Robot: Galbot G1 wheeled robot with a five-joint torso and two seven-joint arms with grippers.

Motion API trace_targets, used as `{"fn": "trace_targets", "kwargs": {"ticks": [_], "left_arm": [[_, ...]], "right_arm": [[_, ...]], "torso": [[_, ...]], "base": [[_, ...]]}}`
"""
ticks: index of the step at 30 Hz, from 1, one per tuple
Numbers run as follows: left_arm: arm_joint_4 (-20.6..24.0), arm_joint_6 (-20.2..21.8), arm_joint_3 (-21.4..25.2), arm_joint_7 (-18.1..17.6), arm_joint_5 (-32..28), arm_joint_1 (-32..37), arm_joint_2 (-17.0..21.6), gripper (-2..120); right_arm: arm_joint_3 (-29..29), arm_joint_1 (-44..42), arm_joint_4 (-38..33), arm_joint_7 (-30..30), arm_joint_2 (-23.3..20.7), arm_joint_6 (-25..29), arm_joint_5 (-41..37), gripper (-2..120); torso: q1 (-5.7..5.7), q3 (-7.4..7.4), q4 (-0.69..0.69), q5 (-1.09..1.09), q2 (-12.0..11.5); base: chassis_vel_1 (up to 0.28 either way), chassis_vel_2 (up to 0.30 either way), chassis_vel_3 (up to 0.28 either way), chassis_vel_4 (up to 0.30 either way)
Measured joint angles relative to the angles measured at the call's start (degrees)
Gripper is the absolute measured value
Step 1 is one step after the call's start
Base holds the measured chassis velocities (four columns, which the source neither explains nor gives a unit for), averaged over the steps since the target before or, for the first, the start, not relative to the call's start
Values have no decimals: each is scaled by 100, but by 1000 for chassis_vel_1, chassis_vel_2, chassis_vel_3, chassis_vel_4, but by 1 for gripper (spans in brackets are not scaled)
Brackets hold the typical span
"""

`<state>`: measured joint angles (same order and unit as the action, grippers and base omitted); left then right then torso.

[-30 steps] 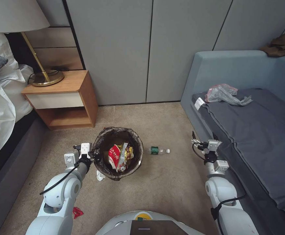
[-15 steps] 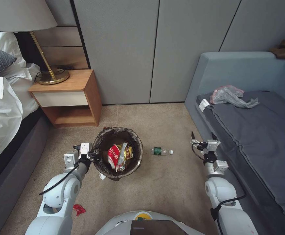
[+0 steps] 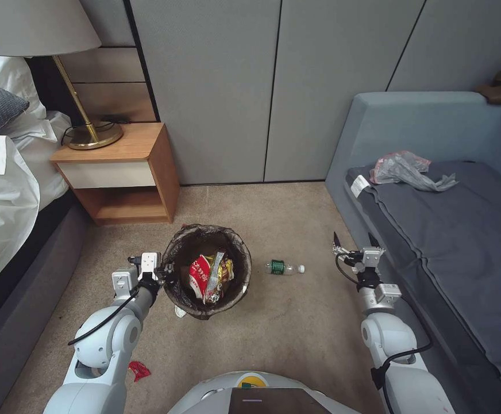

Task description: Pick up the trash bin, then pick up the garbage from the floor and place it into the trash bin.

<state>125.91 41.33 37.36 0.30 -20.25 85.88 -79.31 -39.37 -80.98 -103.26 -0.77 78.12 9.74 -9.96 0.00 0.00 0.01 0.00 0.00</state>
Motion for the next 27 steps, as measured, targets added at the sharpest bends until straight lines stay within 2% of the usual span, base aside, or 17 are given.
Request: {"fn": "trace_targets", "kwargs": {"ticks": [11, 18, 23, 27], "left_arm": [[10, 17, 3, -27, -12, -3, 10, 0], [16, 28, 10, -24, -12, -4, 15, 0], [22, 12, 14, -30, -39, 9, -12, 0], [19, 5, 33, -28, -41, -2, -11, 0]], "right_arm": [[9, -6, -1, -46, -10, -5, -3, 100], [16, -3, -1, -48, -18, -15, 0, 100], [7, -9, -2, -51, -19, -19, 2, 100], [-4, -11, 20, -74, -11, -18, 2, 100]], "torso": [[0, 0, -1, 0, 0], [0, 0, 1, 2, 0], [0, 0, -3, 0, 0], [0, 0, 1, -1, 0]], "base": [[-153, 141, 140, -150], [-203, 232, 215, -210], [-255, 252, 255, -255], [-162, 206, 179, -185]]}}
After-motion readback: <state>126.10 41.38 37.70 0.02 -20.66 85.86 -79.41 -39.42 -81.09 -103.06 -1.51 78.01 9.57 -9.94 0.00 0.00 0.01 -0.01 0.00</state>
